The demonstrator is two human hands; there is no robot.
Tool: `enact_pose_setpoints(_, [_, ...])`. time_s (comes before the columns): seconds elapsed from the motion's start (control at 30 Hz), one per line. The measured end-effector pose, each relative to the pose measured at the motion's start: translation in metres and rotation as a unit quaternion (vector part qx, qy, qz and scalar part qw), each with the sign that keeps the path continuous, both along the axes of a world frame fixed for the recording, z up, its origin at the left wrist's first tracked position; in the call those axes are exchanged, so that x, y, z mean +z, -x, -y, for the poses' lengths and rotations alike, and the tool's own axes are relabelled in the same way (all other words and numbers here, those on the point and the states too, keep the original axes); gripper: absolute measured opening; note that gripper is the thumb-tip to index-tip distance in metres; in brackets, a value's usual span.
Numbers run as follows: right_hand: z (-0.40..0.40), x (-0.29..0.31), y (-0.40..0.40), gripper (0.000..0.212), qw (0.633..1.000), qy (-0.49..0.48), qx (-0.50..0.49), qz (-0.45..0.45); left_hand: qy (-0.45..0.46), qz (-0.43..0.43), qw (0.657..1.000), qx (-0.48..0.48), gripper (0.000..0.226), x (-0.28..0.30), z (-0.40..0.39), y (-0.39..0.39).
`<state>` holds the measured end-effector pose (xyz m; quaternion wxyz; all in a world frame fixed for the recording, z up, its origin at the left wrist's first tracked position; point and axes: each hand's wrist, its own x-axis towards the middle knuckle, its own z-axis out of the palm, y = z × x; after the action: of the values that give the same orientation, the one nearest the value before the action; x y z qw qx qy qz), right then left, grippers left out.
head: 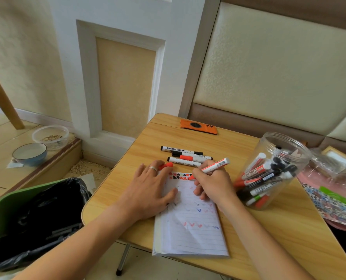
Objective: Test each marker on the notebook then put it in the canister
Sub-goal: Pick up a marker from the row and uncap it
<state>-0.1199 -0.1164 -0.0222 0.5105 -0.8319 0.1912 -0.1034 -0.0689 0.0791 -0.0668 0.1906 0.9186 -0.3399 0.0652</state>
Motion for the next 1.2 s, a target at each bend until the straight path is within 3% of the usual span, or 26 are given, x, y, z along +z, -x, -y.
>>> enact_pose_setpoints(0.1, [-0.001,0.0,0.0,0.01,1.0,-0.003,0.003,-0.001,0.036,0.002,0.999,0.025,0.07,0.002,0.002,0.001])
enact_pose_setpoints(0.37, [-0.013,0.006,0.011,0.007,0.999,-0.032,0.021,0.027,0.132,0.026,0.983,0.126,0.029,0.003,-0.001,-0.004])
enact_pose_setpoints(0.5, [-0.028,0.001,0.02,0.011,0.995,-0.065,0.054,0.045,0.108,0.077,0.972,0.194,0.023,0.003,-0.003,-0.008])
enact_pose_setpoints(0.67, [-0.03,-0.008,0.024,0.006,0.993,-0.07,0.073,0.067,0.125,0.081,0.967,0.206,0.016,0.007,-0.005,-0.008])
enact_pose_setpoints(0.77, [-0.027,-0.006,0.024,0.005,0.988,-0.104,0.085,0.073,0.161,0.07,0.968,0.18,0.009,0.009,-0.005,-0.005])
enact_pose_setpoints(0.9, [-0.024,0.0,0.027,0.006,0.981,-0.134,0.109,0.091,0.22,0.036,0.969,0.11,0.03,0.011,-0.003,-0.002])
enact_pose_setpoints(1.2, [-0.02,-0.001,0.026,0.009,0.971,-0.178,0.122,0.105,0.233,0.033,0.97,-0.062,0.02,0.018,-0.002,0.009])
